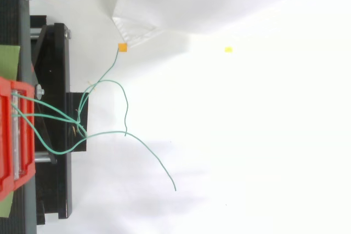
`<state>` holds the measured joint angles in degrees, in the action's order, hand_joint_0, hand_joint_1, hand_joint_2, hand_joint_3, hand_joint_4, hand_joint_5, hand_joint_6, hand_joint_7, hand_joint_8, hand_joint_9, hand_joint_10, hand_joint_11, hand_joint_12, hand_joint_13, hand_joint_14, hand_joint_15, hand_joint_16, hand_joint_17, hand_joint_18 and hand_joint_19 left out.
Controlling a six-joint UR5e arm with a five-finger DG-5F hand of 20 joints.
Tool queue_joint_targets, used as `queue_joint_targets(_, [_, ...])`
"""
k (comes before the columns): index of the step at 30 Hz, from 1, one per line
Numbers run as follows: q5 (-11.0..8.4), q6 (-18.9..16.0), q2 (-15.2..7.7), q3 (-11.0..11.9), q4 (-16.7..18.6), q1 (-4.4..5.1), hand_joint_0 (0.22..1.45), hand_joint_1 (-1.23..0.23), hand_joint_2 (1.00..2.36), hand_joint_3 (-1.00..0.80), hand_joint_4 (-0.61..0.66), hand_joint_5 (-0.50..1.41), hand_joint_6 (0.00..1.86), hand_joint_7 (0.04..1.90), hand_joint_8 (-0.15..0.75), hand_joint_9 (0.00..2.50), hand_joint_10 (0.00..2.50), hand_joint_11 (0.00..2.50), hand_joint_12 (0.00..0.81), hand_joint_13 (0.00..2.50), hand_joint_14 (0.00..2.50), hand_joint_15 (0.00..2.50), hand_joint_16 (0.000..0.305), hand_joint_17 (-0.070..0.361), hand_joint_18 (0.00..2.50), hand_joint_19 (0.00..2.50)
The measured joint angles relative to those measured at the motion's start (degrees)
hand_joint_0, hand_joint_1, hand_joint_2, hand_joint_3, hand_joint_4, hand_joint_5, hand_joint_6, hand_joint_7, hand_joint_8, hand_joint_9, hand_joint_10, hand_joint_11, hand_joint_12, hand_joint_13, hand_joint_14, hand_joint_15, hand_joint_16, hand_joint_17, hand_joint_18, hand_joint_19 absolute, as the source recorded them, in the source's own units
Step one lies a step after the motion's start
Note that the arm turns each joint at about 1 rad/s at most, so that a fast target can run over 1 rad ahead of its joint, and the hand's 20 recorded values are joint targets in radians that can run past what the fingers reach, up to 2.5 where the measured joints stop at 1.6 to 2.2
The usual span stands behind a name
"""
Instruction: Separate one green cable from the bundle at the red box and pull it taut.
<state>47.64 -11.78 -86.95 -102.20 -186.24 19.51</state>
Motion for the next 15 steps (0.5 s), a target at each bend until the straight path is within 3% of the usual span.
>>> queue_joint_targets(15, [0.00, 0.00, 0.01, 0.01, 0.00, 0.00, 0.53, -0.72, 1.00, -0.50, 0.20, -0.15, 0.50, 0.78, 0.201, 1.32, 0.02, 0.79, 0.360, 1.28, 0.02, 0.81, 0.046, 0.103, 0.83, 0.84])
